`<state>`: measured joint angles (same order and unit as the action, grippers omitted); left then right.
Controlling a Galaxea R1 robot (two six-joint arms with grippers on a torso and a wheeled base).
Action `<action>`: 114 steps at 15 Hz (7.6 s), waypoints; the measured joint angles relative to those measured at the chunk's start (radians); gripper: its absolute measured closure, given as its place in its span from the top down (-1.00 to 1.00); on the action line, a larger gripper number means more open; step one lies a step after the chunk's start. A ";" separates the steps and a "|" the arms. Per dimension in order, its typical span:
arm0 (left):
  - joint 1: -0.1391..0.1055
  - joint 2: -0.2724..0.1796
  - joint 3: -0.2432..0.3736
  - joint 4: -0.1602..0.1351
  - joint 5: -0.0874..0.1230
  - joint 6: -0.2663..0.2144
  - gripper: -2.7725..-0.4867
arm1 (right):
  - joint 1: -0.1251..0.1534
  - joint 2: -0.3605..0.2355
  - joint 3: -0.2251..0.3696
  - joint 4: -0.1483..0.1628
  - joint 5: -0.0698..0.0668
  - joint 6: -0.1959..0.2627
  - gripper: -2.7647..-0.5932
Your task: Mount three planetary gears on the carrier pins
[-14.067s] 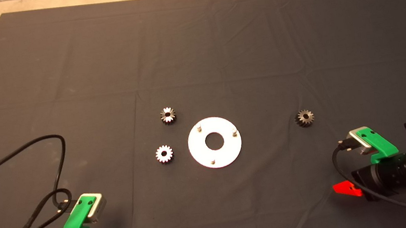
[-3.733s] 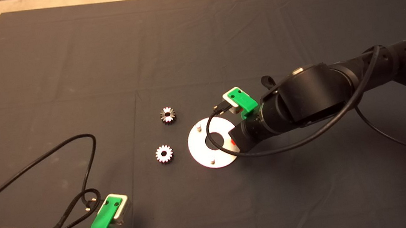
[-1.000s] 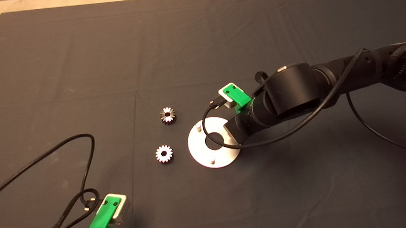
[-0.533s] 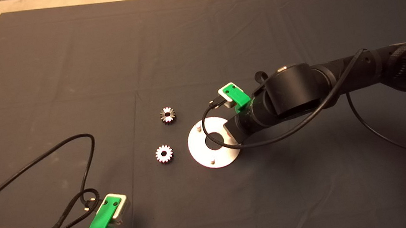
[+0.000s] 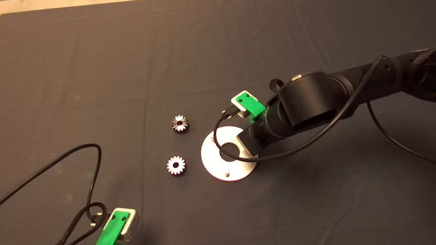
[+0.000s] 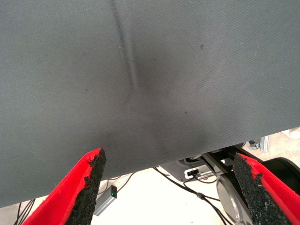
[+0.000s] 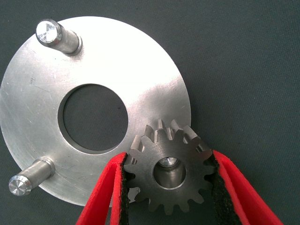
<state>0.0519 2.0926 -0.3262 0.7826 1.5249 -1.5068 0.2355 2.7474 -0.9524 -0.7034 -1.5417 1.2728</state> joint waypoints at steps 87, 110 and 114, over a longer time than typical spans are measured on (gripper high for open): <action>-0.027 0.094 -0.070 0.523 0.001 0.239 0.25 | 0.224 -0.742 0.584 0.319 0.011 0.139 0.48; 0.012 0.212 -0.230 0.627 -0.006 0.248 0.25 | 0.224 -0.780 0.586 0.323 0.010 0.105 0.48; 0.017 0.212 -0.267 0.632 -0.053 0.247 0.25 | 0.224 -0.780 0.586 0.324 0.010 0.104 0.48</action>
<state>0.0687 2.3049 -0.5932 1.4147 1.4719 -1.2594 0.4598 1.9670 -0.3664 -0.3794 -1.5317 1.3772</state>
